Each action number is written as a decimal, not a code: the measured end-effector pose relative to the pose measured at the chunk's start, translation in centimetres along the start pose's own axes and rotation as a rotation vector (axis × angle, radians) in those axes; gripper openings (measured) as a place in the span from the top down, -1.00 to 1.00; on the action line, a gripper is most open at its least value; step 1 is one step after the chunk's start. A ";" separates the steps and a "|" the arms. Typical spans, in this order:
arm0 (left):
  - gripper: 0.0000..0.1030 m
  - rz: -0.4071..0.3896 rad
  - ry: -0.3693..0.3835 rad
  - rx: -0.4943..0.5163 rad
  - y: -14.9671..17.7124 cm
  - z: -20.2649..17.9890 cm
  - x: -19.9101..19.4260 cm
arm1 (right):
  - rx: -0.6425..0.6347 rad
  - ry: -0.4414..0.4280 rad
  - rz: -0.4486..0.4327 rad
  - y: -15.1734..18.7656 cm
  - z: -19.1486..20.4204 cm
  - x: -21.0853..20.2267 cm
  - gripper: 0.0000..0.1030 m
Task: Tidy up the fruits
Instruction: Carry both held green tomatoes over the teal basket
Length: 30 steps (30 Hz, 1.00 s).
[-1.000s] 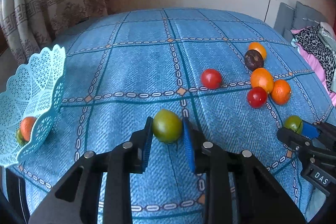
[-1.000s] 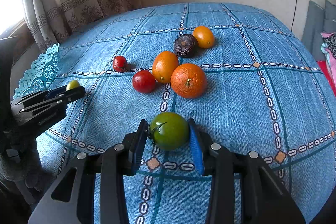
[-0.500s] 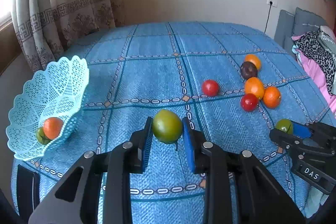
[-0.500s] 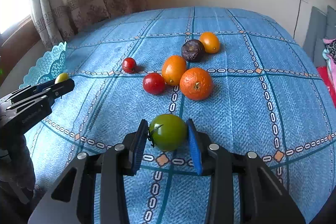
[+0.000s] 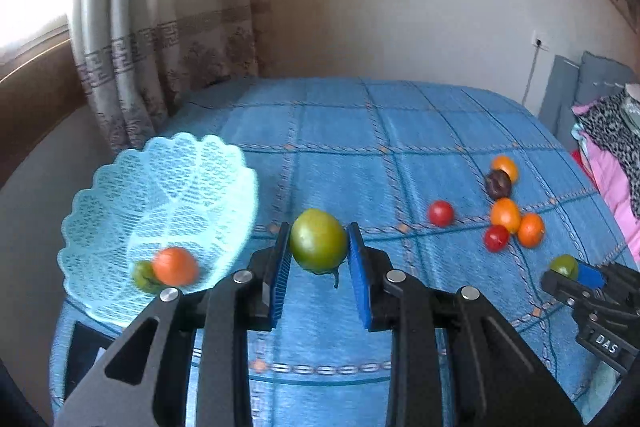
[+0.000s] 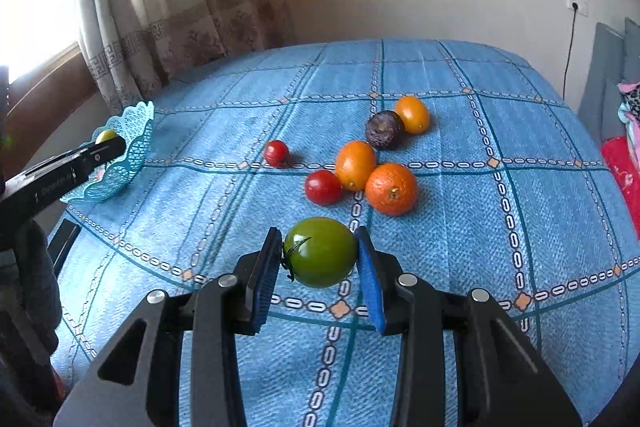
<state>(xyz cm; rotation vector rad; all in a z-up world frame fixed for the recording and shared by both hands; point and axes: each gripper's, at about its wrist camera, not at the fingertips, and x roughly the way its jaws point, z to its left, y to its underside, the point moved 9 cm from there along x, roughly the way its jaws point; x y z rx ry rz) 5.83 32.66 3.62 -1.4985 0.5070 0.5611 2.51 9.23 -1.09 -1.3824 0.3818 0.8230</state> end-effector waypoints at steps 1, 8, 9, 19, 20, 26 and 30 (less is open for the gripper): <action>0.45 -0.004 -0.011 -0.008 -0.2 0.7 -0.1 | -0.002 -0.002 -0.002 0.0 0.2 -0.1 0.27; 0.45 -0.031 -0.084 -0.071 -1.0 6.2 -1.0 | 0.005 -0.027 -0.013 -0.6 1.4 -0.5 0.27; 0.45 -0.036 -0.094 -0.082 -1.1 7.0 -1.1 | 0.008 -0.034 -0.015 -0.8 1.7 -0.5 0.27; 0.45 -0.060 -0.150 -0.184 -1.8 12.9 -2.0 | -0.039 -0.077 -0.048 -3.3 5.7 -0.9 0.27; 0.45 -0.056 -0.153 -0.195 -1.7 13.4 -1.9 | -0.046 -0.082 -0.049 -3.5 6.2 -0.9 0.27; 0.45 -0.044 -0.161 -0.223 -1.5 14.8 -1.6 | -0.076 -0.108 -0.036 -4.3 8.6 0.1 0.27; 0.45 -0.045 -0.161 -0.233 -1.5 15.1 -1.7 | -0.107 -0.128 -0.033 -5.1 10.7 0.8 0.27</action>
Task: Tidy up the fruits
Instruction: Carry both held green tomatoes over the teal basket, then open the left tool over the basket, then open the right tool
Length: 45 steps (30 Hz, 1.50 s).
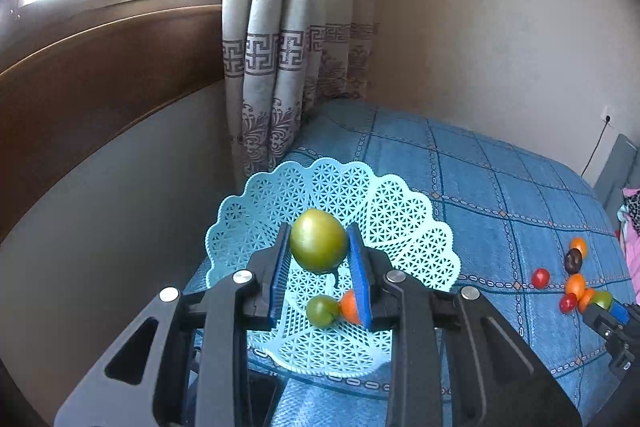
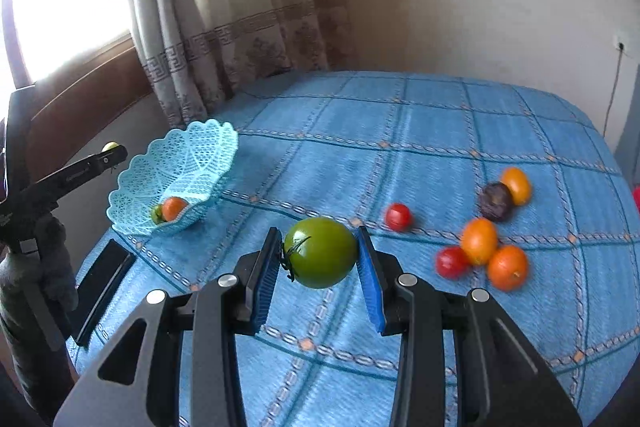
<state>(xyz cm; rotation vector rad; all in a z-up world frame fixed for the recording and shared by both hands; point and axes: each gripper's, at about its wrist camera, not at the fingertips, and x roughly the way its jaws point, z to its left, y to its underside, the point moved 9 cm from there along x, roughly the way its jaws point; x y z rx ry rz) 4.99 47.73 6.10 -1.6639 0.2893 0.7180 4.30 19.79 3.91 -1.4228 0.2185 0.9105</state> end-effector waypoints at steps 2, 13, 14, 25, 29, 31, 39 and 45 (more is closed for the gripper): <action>0.45 0.002 -0.001 -0.005 -0.1 0.2 0.1 | -0.007 -0.019 0.006 -0.6 1.1 0.6 0.27; 0.45 0.033 -0.001 -0.044 0.0 1.6 1.5 | -0.061 -0.086 0.038 -4.6 7.4 5.0 0.27; 0.45 0.034 -0.003 -0.047 0.0 1.7 1.6 | -0.066 -0.089 0.040 -4.9 7.9 5.4 0.27; -0.10 0.035 0.001 -0.110 -0.2 3.4 1.5 | -0.118 -0.092 0.075 -6.4 12.0 9.4 0.26; -0.36 0.025 -0.010 -0.132 -0.4 4.1 1.3 | -0.125 -0.086 0.092 -6.3 12.7 10.5 0.25; -0.55 0.014 -0.024 -0.134 -0.6 4.3 1.1 | -0.126 -0.084 0.100 -6.2 12.9 11.0 0.25; -0.90 -0.018 -0.062 -0.149 -1.2 5.1 0.6 | -0.119 -0.091 0.083 -6.1 13.0 10.8 -0.21; -0.94 -0.024 -0.067 -0.147 -1.3 5.1 0.4 | -0.103 -0.089 0.069 -5.9 12.8 10.2 -0.29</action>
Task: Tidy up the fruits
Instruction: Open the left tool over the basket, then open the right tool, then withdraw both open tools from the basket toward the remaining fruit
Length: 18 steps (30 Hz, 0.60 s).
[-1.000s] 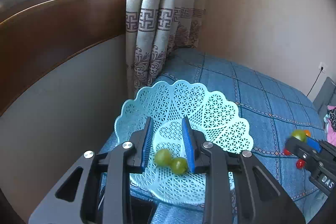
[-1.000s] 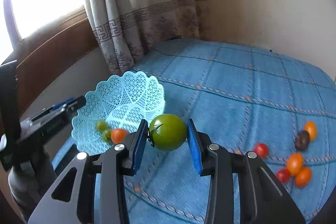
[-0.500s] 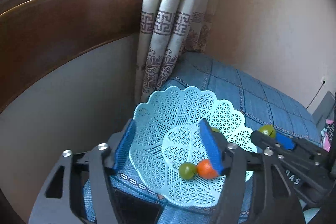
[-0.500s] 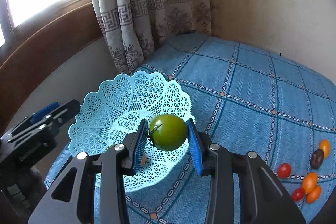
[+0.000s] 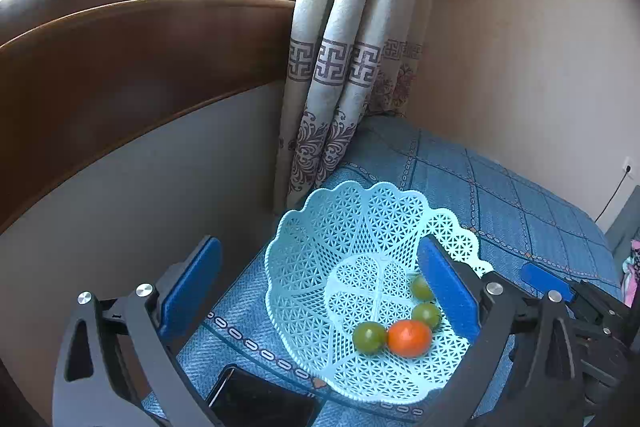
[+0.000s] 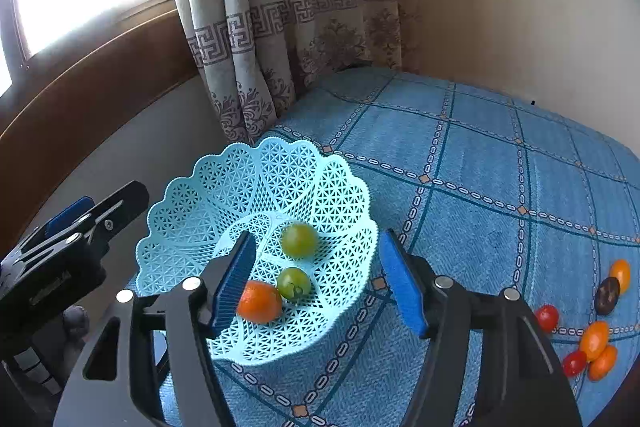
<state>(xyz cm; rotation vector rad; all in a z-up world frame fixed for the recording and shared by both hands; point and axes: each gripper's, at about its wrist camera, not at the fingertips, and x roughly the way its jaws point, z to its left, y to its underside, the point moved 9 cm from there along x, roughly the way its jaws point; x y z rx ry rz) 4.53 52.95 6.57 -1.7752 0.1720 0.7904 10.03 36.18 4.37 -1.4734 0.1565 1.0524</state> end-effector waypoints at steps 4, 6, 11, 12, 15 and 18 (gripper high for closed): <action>-0.94 -0.002 0.002 -0.003 0.0 0.0 -0.1 | 0.011 0.001 -0.004 0.3 -0.2 -0.2 -0.31; -0.94 -0.003 0.001 -0.004 -0.1 0.0 0.0 | 0.016 0.003 -0.005 0.5 -0.4 -0.3 -0.32; -0.94 -0.001 0.009 -0.003 0.0 -0.1 0.0 | 0.036 0.007 -0.013 0.8 -0.9 -0.7 -0.38; -0.94 -0.001 0.008 -0.002 0.0 -0.1 -0.1 | 0.039 0.008 -0.014 0.9 -0.9 -0.6 -0.38; -0.94 -0.004 0.007 0.010 0.1 -0.4 -0.1 | 0.052 0.011 -0.009 1.3 -1.4 -0.7 -0.38; -0.94 -0.010 0.007 0.027 0.2 -0.8 -0.3 | 0.065 0.015 -0.003 1.6 -1.9 -0.6 -0.38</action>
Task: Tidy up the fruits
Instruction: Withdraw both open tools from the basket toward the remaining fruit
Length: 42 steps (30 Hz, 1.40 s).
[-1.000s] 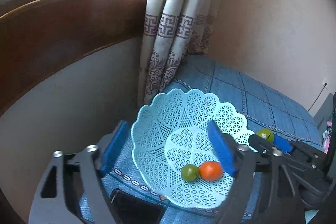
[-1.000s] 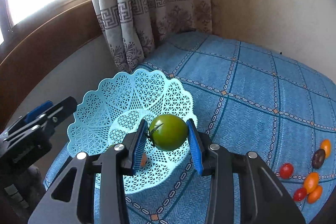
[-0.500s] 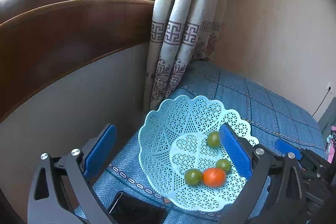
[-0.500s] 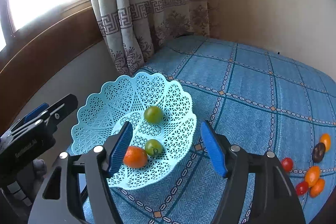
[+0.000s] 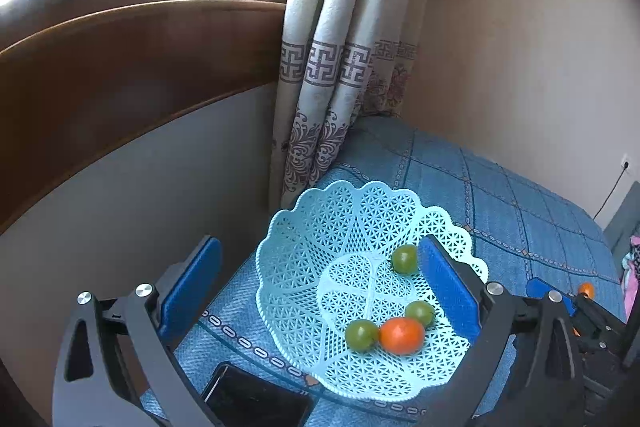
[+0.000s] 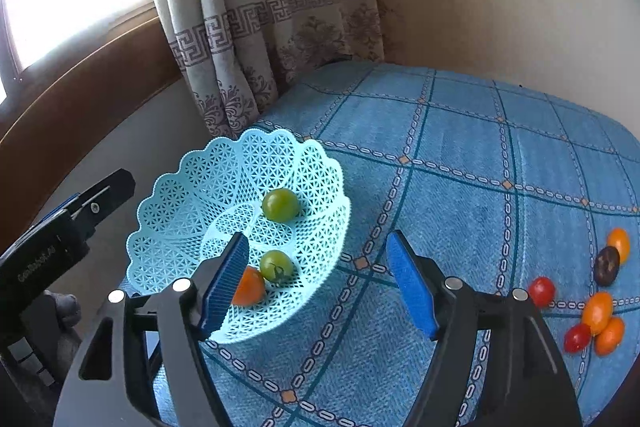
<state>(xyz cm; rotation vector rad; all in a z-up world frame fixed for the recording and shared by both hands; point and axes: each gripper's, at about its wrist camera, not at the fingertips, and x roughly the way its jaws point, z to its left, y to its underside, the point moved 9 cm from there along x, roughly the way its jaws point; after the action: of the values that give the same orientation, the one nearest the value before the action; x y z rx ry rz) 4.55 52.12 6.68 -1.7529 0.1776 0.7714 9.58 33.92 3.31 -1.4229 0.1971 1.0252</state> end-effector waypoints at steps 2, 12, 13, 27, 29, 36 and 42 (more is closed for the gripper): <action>-0.94 -0.003 0.000 0.013 0.1 -0.3 -0.1 | 0.008 0.001 0.000 0.2 -0.3 -0.1 -0.38; -0.94 -0.001 0.011 0.040 0.4 -1.2 -0.1 | 0.023 0.012 0.000 0.5 -1.0 -0.4 -0.42; -0.94 0.000 0.012 0.042 0.4 -1.3 -0.1 | 0.026 0.014 -0.001 0.5 -1.1 -0.5 -0.44; -0.94 0.018 0.033 0.093 1.3 -3.4 0.0 | 0.076 0.066 -0.004 1.2 -4.8 -1.4 -0.60; -0.94 0.020 0.036 0.101 1.5 -3.7 0.0 | 0.080 0.079 -0.003 1.3 -5.6 -1.6 -0.60; -0.94 0.031 0.053 0.136 2.2 -5.1 0.0 | 0.101 0.138 0.002 1.5 -8.9 -2.9 -0.60; -0.94 0.039 0.069 0.175 2.9 -6.7 -0.2 | 0.146 0.195 0.004 2.0 -12.9 -4.5 -0.60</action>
<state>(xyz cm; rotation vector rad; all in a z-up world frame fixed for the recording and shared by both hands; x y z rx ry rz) 5.67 45.05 5.28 -1.6151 0.3176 0.7022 11.39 20.22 2.16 -1.3887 0.4088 0.8574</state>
